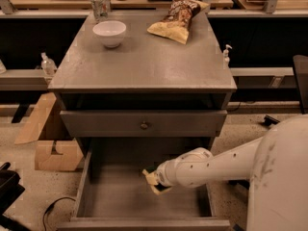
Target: Place sponge into middle drawer
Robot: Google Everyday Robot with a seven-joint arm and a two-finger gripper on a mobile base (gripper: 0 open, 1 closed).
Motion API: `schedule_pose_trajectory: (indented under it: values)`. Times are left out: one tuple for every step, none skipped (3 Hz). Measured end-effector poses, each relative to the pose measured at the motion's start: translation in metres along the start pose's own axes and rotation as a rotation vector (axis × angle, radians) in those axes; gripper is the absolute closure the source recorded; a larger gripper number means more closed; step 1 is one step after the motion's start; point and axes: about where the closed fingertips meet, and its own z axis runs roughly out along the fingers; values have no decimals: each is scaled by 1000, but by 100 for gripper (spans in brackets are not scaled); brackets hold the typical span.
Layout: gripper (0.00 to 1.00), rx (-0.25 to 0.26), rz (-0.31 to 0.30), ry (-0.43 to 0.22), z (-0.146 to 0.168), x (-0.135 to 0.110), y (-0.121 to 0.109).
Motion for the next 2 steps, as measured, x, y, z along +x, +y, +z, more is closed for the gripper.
schedule_pose_trajectory:
  values:
    - [97, -4, 3, 7, 4, 4, 0]
    - [74, -6, 3, 8, 4, 4, 1]
